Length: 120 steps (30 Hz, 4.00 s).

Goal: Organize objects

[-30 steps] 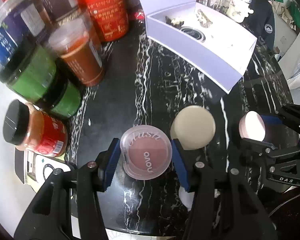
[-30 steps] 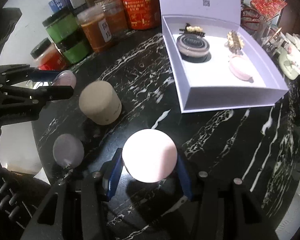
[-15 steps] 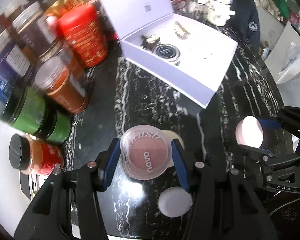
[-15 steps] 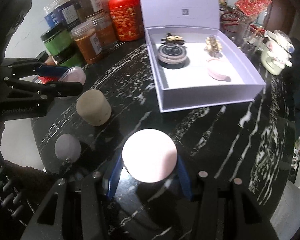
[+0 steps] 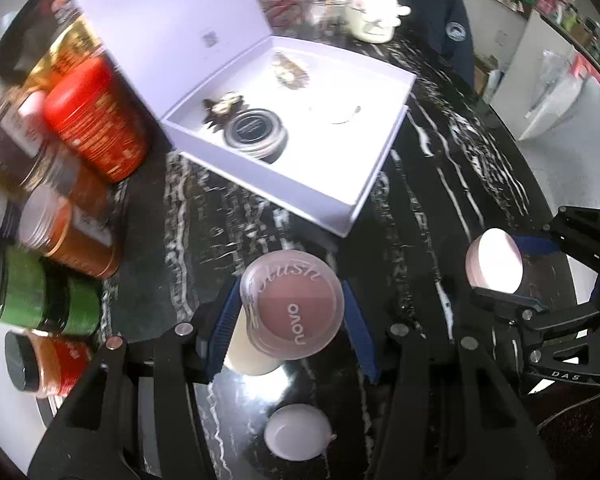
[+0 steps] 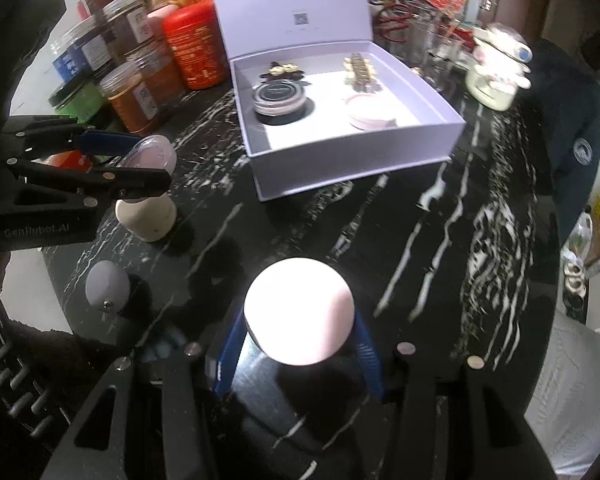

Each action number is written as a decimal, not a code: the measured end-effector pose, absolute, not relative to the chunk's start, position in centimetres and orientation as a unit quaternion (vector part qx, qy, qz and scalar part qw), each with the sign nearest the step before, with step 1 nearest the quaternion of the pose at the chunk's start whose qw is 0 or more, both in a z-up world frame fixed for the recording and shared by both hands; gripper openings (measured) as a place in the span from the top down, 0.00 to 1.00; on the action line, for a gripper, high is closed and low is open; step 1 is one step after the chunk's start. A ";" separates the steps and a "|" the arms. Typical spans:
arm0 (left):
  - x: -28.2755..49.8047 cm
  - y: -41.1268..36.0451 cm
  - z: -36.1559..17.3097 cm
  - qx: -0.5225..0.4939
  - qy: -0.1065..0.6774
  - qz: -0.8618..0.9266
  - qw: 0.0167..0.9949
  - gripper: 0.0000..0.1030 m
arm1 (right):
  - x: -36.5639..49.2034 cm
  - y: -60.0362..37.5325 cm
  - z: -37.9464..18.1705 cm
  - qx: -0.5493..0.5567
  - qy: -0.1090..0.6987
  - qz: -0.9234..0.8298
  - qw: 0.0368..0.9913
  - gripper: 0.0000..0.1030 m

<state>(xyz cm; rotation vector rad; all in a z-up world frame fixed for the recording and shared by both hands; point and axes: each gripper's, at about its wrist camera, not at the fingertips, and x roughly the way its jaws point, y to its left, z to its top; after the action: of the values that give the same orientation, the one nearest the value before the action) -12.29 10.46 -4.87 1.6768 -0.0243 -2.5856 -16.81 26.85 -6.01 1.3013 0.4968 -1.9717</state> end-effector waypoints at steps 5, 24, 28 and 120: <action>-13.4 12.3 -5.2 0.546 -0.020 -0.837 0.003 0.52 | -17.3 28.4 -6.0 0.510 0.181 -0.772 0.332 0.50; -18.1 14.5 -5.7 0.556 -0.040 -0.830 -0.031 0.52 | -22.1 29.0 -5.7 0.522 0.165 -0.783 0.297 0.50; -19.3 13.8 -5.9 0.559 -0.036 -0.828 -0.023 0.52 | -23.4 28.2 -5.8 0.524 0.169 -0.779 0.301 0.50; -31.8 3.5 -10.4 0.571 0.071 -0.816 0.053 0.52 | -38.5 13.4 -10.4 0.509 0.223 -0.742 0.374 0.49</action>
<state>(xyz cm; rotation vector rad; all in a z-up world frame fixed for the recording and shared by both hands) -31.78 3.53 -10.41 1.7344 0.2160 -2.4818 -38.55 13.36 -10.35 1.3026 0.5719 -1.9007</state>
